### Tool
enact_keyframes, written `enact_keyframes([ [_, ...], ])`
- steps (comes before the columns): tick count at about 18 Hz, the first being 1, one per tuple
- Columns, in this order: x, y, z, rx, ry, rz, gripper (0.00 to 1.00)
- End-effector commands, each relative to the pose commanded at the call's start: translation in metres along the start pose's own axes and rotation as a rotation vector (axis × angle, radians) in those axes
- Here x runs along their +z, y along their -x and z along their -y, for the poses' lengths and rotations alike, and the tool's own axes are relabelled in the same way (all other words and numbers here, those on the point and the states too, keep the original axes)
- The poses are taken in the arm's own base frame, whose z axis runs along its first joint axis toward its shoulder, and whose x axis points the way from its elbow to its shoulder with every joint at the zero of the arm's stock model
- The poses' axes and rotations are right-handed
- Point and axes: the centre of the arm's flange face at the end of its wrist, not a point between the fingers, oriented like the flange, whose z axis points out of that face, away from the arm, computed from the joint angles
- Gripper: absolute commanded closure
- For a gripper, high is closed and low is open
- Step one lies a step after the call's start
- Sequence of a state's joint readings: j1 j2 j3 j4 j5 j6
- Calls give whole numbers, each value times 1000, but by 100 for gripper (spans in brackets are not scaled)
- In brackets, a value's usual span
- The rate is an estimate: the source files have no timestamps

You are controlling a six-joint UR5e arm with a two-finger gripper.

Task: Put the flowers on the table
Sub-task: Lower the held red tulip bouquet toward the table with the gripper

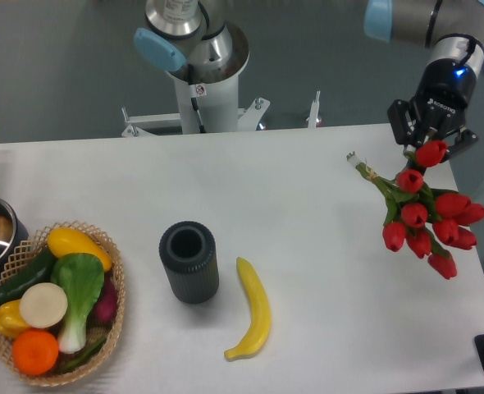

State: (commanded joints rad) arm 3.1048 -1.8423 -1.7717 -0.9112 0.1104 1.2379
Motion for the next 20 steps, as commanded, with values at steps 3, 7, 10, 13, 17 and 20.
enact_keyframes([
  [3, 1, 1, -1, 2, 31, 8, 80],
  [7, 4, 2, -7, 9, 104, 28, 80],
  [10, 6, 9, -12, 15, 173, 48, 80],
  [13, 14, 15, -19, 16, 231, 53, 80],
  [17, 22, 17, -37, 20, 326, 62, 80],
  [20, 33, 22, -51, 17, 382, 55, 80],
])
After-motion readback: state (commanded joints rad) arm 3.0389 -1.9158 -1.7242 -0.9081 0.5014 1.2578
